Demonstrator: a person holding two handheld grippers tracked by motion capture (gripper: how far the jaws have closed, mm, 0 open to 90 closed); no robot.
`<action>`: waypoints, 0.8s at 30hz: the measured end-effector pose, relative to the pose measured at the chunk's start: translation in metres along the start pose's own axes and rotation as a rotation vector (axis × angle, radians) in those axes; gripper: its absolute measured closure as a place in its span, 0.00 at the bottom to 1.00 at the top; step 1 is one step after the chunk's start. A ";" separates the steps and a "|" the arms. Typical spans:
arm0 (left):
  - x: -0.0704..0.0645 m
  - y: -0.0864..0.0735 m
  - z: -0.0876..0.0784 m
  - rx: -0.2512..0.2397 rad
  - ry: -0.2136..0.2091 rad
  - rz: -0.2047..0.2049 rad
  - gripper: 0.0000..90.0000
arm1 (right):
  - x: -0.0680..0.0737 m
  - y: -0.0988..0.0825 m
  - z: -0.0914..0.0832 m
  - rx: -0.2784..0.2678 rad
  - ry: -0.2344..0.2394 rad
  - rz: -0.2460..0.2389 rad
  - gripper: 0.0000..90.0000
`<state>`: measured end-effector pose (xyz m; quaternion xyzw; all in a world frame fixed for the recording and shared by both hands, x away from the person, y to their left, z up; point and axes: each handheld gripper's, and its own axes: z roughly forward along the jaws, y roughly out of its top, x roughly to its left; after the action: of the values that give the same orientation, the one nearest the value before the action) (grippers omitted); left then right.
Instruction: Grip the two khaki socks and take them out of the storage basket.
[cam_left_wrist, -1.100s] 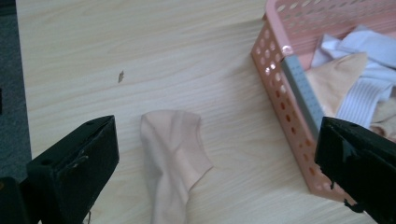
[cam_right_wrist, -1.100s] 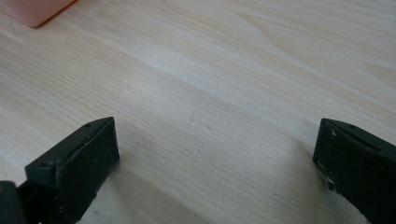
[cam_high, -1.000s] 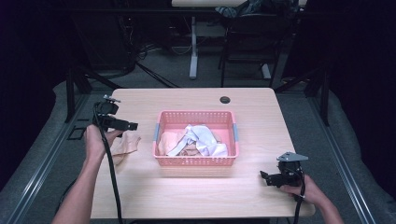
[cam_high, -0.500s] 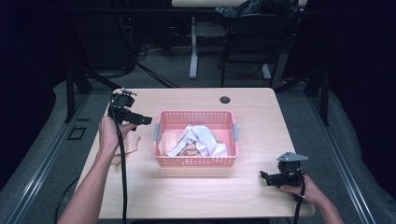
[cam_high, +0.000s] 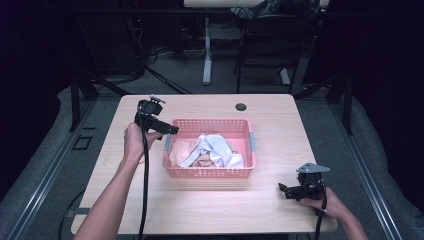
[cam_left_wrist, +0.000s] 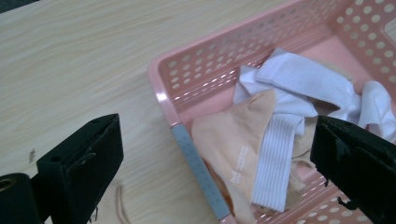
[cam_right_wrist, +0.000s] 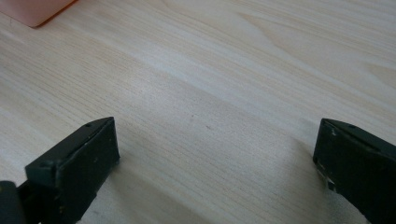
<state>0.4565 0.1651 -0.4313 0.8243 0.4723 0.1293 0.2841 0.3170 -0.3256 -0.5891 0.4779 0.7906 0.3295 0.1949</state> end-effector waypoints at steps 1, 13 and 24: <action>-0.002 0.001 0.002 0.003 0.000 0.005 0.03 | 0.000 0.000 0.000 0.000 0.000 0.000 0.00; -0.023 0.004 0.038 0.073 -0.048 0.043 0.07 | 0.000 0.000 0.000 0.000 0.000 0.000 0.00; -0.037 0.004 0.069 0.117 -0.062 0.063 0.18 | 0.000 0.000 0.000 0.000 0.000 0.000 0.00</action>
<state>0.4727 0.1081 -0.4824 0.8577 0.4437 0.0847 0.2456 0.3169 -0.3256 -0.5891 0.4779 0.7906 0.3294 0.1949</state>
